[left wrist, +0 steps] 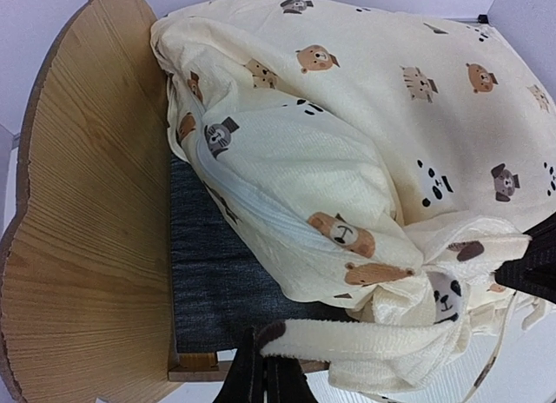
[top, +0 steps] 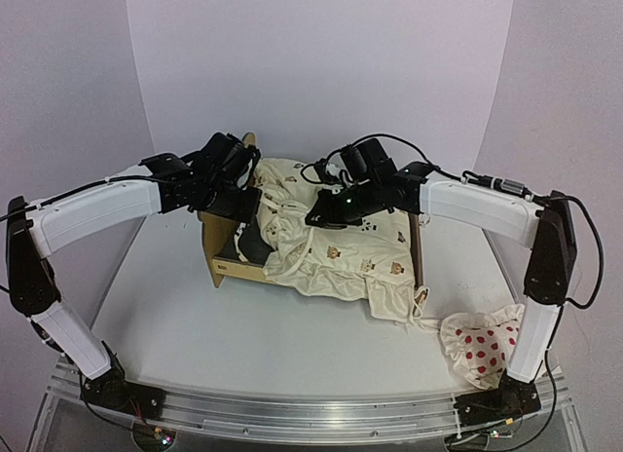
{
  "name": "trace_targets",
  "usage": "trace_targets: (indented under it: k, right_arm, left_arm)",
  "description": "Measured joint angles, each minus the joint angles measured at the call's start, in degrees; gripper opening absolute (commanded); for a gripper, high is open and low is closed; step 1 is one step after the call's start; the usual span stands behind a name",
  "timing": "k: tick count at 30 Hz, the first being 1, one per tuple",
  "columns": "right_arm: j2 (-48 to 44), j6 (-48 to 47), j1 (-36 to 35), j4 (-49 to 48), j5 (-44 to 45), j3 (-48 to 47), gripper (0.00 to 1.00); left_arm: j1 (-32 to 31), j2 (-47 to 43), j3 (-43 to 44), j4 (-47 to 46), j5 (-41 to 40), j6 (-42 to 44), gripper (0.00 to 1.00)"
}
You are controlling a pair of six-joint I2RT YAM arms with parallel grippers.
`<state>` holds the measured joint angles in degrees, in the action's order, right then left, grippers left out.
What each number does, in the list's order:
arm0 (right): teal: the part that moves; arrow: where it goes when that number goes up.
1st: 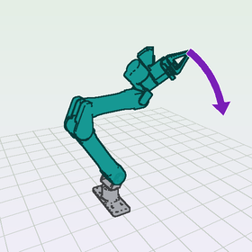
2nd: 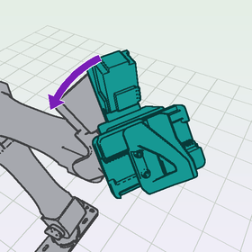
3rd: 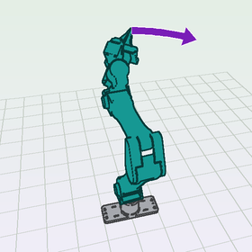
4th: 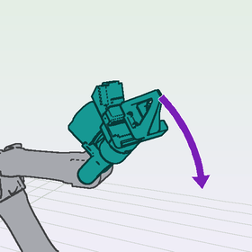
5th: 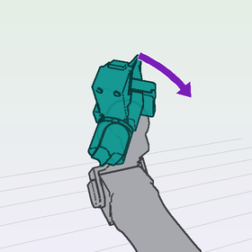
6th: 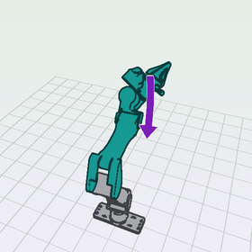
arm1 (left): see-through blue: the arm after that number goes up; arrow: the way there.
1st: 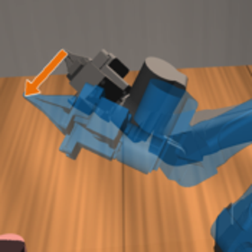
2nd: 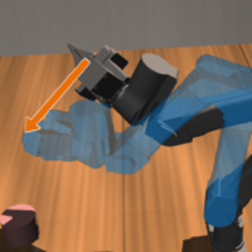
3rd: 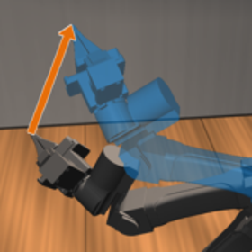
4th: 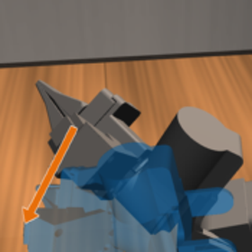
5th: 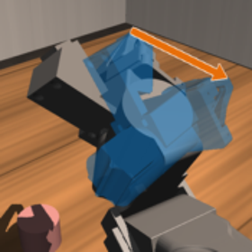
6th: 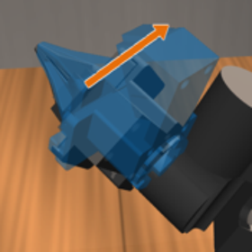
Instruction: Set up the pet bed
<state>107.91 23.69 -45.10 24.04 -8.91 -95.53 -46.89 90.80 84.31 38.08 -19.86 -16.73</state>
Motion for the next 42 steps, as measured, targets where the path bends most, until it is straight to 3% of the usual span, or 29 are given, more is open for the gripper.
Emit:
trace_targets:
  k: [27, 36, 42]
  right_arm:
    - [8.08, 1.37, -0.44, -0.38, 1.25, -5.67, 0.00]
    - [11.00, 1.44, -1.18, -0.16, 1.80, -8.44, 0.00]
    - [10.97, -0.04, -1.18, 0.18, 4.22, -8.43, 0.00]
  left_arm:
    - [5.70, 6.24, -1.74, 1.41, -4.48, -0.04, 0.03]
    - [5.77, 8.23, 2.61, 2.97, -5.52, 0.22, 0.02]
    - [5.84, 9.65, 8.51, 4.90, 0.18, 0.46, 0.03]
